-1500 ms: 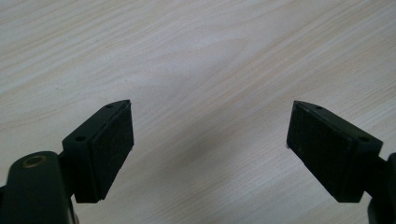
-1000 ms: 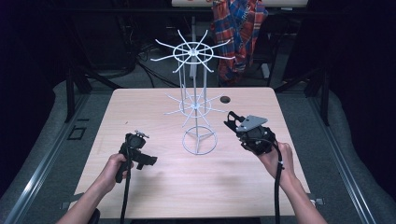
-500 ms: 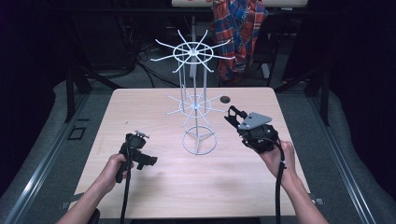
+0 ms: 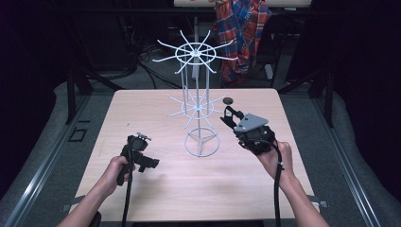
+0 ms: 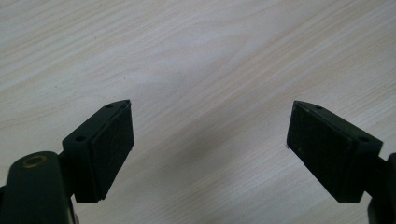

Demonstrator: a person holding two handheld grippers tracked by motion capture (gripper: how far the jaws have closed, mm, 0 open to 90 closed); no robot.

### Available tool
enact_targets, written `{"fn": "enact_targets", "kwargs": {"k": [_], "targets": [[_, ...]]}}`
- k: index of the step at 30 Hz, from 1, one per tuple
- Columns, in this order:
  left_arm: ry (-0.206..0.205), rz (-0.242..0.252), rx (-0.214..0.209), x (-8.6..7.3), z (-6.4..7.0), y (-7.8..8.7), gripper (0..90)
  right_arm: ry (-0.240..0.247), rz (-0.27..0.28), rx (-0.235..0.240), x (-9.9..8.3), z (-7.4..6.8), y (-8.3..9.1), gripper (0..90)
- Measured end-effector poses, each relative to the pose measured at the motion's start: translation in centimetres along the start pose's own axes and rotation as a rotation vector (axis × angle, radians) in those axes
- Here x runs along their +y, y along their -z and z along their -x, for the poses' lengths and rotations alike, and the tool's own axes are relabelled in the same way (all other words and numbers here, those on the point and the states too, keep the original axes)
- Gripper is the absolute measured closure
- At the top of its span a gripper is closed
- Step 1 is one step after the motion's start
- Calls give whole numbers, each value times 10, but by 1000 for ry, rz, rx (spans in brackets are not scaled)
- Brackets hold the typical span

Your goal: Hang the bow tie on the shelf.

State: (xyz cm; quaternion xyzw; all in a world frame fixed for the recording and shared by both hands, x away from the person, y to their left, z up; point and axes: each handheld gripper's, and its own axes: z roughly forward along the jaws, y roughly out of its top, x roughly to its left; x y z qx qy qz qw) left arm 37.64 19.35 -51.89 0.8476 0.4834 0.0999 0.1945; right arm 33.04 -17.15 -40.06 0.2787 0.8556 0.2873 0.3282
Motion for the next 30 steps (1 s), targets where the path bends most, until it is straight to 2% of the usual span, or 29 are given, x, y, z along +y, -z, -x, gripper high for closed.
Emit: {"fn": "enact_targets", "kwargs": {"k": [10, 15, 19, 20, 25, 26, 30], "targets": [[-5, -7, 8, 0, 1, -1, 150, 24, 6, 17, 6, -5, -19, 743], [8, -6, 12, 0, -1, -2, 150, 33, 12, 24, 9, -6, -27, 743], [-1, -2, 7, 0, 0, -1, 150, 48, 7, 30, 11, -7, -32, 743], [-5, 0, 5, 0, 1, 0, 149, 48, 8, 50, 11, -8, -35, 743], [4, 0, 10, 0, 0, -1, 149, 50, 4, 71, 5, -10, -44, 743], [5, 1, 11, 0, 0, -1, 149, 59, -6, 83, 4, -10, -45, 742], [-2, 0, 14, 0, 0, 0, 149, 112, -3, 60, 3, -14, -47, 743]]}}
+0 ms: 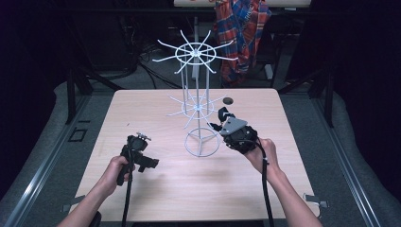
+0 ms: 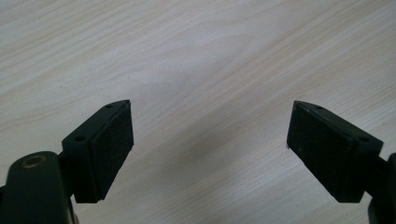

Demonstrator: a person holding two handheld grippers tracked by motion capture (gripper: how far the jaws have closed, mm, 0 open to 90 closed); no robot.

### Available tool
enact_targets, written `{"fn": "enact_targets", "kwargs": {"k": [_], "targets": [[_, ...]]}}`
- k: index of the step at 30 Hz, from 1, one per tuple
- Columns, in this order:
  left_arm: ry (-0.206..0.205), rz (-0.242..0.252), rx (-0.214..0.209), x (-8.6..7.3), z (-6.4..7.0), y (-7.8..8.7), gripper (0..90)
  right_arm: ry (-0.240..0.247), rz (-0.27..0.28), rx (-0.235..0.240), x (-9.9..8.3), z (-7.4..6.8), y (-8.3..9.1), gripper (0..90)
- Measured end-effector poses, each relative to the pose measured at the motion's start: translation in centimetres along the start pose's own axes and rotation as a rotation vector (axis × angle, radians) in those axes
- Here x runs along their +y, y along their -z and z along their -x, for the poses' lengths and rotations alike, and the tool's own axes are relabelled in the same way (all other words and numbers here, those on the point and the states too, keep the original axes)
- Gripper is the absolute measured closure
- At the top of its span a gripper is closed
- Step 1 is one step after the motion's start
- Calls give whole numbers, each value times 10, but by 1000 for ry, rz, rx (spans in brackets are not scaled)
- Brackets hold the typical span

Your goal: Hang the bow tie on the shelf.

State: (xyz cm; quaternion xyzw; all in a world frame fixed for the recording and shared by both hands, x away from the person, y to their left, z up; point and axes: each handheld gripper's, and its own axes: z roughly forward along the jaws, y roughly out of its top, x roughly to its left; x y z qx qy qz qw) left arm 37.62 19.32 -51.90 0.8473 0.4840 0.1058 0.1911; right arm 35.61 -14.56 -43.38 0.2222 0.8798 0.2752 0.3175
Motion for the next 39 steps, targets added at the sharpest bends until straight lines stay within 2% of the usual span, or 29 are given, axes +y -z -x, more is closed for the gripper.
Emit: {"fn": "enact_targets", "kwargs": {"k": [7, 10, 14, 17, 20, 26, 29, 34, 39], "targets": [[0, -1, 0, 0, 0, 0, 149, 18, 28, -21, 1, -1, -1, 743], [-2, -2, -1, 0, 0, 0, 149, 20, 35, -16, 0, -2, 0, 743], [-6, -7, -1, 0, 0, -1, 149, 35, 8, 12, -3, -5, -9, 743], [-5, -7, 0, 0, 0, -1, 149, 43, -28, 10, -6, -9, -16, 743], [-5, -12, -1, 0, 0, -2, 149, 53, -40, 12, -8, -11, -22, 742], [-11, -12, -1, 0, 1, -2, 149, 41, -33, 34, -10, -13, -27, 740], [-10, -10, -2, 0, 1, -2, 149, 44, -45, 30, -11, -13, -28, 738], [-9, -11, -2, 0, 1, -3, 149, 33, -25, 20, -9, -13, -27, 738], [-10, -10, 2, 0, 1, -2, 149, 42, -14, 20, -4, -12, -30, 738]]}}
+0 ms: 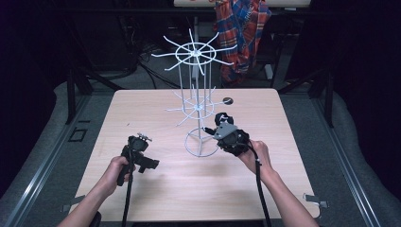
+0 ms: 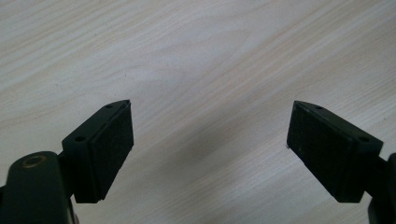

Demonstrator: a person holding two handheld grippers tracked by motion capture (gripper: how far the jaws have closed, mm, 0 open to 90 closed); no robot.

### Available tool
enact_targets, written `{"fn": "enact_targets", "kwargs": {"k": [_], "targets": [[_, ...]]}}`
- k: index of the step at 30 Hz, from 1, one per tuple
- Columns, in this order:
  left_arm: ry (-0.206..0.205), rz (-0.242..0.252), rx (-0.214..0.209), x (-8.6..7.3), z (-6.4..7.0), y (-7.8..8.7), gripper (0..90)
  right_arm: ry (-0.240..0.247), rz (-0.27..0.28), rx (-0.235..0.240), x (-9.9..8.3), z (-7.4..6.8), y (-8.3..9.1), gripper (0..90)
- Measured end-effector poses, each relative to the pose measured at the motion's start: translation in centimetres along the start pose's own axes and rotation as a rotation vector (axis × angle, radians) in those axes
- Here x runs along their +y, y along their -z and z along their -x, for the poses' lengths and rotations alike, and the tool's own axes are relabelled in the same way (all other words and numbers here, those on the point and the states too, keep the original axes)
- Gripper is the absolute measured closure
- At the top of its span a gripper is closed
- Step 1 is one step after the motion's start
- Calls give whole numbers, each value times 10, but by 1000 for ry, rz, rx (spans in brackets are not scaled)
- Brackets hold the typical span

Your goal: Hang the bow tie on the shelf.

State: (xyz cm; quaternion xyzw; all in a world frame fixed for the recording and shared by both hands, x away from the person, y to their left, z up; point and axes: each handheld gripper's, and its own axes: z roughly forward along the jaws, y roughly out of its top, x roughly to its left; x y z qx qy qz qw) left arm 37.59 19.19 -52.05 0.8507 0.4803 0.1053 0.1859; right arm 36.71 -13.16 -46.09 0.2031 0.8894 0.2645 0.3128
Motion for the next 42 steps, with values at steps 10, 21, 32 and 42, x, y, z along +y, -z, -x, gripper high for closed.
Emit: {"fn": "enact_targets", "kwargs": {"k": [10, 21, 32, 42], "targets": [[-5, -6, -4, -1, 0, 0, 150, -12, 11, 2, 5, 2, -5, 733], [-8, -8, -3, -1, 0, 0, 150, -47, 0, 15, 3, 3, -7, 718], [9, -33, 8, -1, -3, -2, 150, -93, -3, 38, 0, 8, -4, 644], [17, -34, 12, -2, -3, -1, 150, -150, -35, 95, -4, 13, 10, 569]]}}
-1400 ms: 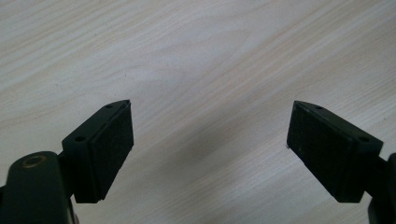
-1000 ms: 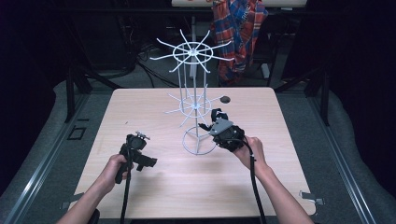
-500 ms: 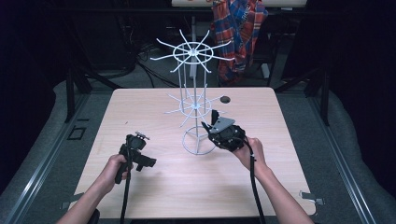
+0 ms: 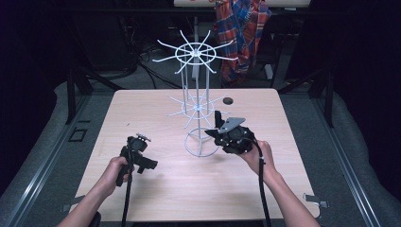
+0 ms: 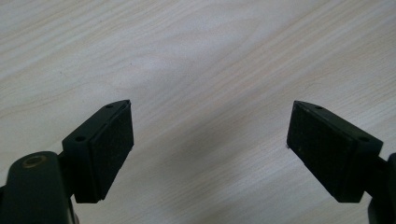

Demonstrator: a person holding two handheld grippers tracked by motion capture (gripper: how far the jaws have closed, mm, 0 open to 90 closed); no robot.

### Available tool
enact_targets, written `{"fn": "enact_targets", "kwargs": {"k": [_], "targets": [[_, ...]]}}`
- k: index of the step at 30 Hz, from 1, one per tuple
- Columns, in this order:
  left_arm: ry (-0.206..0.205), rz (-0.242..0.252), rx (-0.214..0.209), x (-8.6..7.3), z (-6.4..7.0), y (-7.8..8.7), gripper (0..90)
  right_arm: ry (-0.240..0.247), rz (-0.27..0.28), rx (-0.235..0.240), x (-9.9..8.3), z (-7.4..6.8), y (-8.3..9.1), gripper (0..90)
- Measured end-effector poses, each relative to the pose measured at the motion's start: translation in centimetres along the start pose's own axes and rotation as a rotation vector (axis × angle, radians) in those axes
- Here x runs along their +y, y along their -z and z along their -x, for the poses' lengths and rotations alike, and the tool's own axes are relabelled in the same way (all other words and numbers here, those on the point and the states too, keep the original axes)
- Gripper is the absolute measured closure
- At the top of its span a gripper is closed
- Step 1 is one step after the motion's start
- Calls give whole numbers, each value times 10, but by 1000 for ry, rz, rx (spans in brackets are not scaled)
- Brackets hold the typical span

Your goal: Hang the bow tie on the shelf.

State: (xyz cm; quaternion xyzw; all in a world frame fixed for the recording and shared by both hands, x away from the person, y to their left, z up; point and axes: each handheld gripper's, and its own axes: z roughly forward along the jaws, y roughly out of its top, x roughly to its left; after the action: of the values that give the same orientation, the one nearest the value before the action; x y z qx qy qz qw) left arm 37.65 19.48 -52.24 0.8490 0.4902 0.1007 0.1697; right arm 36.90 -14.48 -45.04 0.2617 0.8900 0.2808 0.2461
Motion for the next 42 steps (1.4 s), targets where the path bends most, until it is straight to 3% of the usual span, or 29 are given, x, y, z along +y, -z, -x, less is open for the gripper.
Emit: {"fn": "enact_targets", "kwargs": {"k": [11, 18, 29, 34, 37, 42], "targets": [[15, 3, 6, 0, -1, 0, 149, -115, -71, 17, -20, 11, 33, 437], [18, 5, 7, 0, -2, 0, 149, -149, -120, 12, -39, 14, 45, 357], [33, 6, 14, -1, -6, 2, 150, -186, -183, 16, -68, 15, 50, 257], [31, 9, 11, -1, -6, 2, 149, -238, -196, 22, -85, 18, 53, 211], [32, 8, 10, -1, -6, 3, 149, -260, -251, 28, -93, 17, 52, 186], [36, 9, 10, -1, -7, 3, 149, -285, -276, 28, -105, 15, 53, 176]]}}
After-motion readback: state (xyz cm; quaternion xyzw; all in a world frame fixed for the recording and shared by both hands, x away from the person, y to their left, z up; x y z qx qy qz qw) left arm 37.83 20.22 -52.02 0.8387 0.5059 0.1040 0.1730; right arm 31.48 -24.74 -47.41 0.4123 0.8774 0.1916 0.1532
